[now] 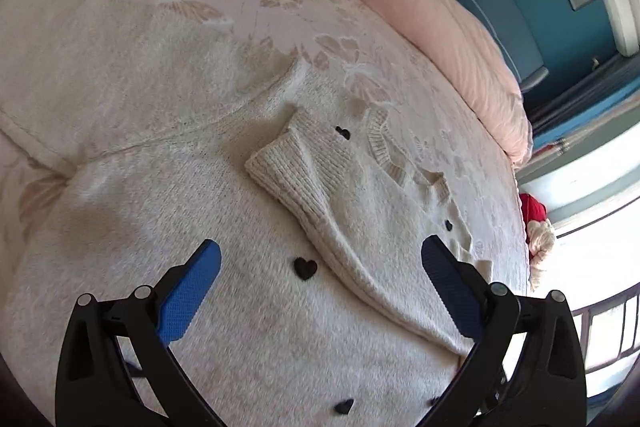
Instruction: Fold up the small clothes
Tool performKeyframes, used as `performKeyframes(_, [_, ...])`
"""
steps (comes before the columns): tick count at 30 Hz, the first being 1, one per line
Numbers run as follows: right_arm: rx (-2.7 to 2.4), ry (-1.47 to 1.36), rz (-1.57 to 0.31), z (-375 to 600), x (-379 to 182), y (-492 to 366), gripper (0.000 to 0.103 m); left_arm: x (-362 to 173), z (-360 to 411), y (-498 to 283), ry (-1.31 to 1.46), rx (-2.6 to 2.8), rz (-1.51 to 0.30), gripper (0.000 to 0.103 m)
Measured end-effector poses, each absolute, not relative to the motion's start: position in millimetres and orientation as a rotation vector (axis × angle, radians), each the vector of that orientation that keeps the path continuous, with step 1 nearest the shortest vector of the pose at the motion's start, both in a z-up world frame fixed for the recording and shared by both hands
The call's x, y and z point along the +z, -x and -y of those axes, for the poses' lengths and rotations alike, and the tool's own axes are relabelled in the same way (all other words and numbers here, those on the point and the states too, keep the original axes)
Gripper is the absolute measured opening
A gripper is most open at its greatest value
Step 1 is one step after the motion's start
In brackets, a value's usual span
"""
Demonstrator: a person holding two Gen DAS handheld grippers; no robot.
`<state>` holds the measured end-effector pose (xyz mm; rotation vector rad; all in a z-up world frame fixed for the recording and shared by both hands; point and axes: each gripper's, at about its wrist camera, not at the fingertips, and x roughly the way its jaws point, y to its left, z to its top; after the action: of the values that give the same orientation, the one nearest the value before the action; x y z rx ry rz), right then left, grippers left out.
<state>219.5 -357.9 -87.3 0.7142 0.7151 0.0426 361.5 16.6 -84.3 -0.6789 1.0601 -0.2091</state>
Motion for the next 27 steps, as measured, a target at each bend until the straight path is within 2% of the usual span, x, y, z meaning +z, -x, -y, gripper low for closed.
performKeyframes(4, [-0.049,-0.867,-0.749,394.0,-115.3,-208.3,0.055,-120.3,-15.1,-381.9,0.797,-0.095,-1.132,0.094])
performKeyframes(6, [-0.075,-0.927,-0.758,402.1,-125.6,-213.9,0.055,-113.8,-9.5,-384.3,0.770,-0.075,-1.096,0.069])
performKeyframes(7, [-0.074,-0.937,-0.753,403.5,-127.6,-219.2,0.051,-111.5,-4.0,-389.3,0.747,-0.113,-1.098,0.028])
performKeyframes(8, [-0.081,-0.924,-0.748,403.7,-125.6,-225.4,0.028,-109.2,0.8,-393.4,0.749,-0.173,-1.099,0.010])
performKeyframes(9, [-0.084,-0.909,-0.733,403.1,-120.6,-230.5,0.010,-103.9,1.1,-393.7,0.747,-0.184,-1.080,0.009])
performKeyframes(12, [-0.072,-0.915,-0.586,411.2,-91.0,-226.7,0.008,-73.1,-1.0,-386.9,0.679,-0.220,-0.965,0.008])
performKeyframes(14, [-0.085,-0.882,-0.550,414.8,-84.2,-221.0,0.007,-71.5,-7.5,-378.5,0.674,-0.219,-0.947,0.008])
performKeyframes(17, [-0.160,-0.843,-0.767,418.0,-133.3,-236.7,0.004,-111.6,-12.3,-376.6,0.634,-0.156,-1.041,0.008])
performKeyframes(19, [-0.165,-0.828,-0.761,414.4,-137.2,-231.2,0.005,-132.7,-18.8,-367.8,0.666,-0.158,-1.056,0.008])
performKeyframes(22, [-0.146,-0.753,-0.703,401.4,-109.8,-224.8,0.007,-125.6,-23.0,-360.2,0.669,-0.176,-1.031,0.009])
performKeyframes(25, [-0.208,-0.624,-0.860,390.2,-131.0,-236.1,0.007,-120.9,-32.2,-355.9,0.678,-0.205,-1.034,0.011])
performKeyframes(27, [-0.232,-0.599,-0.839,382.1,-114.5,-226.3,0.018,-110.6,-54.2,-348.2,0.694,-0.206,-1.013,0.011])
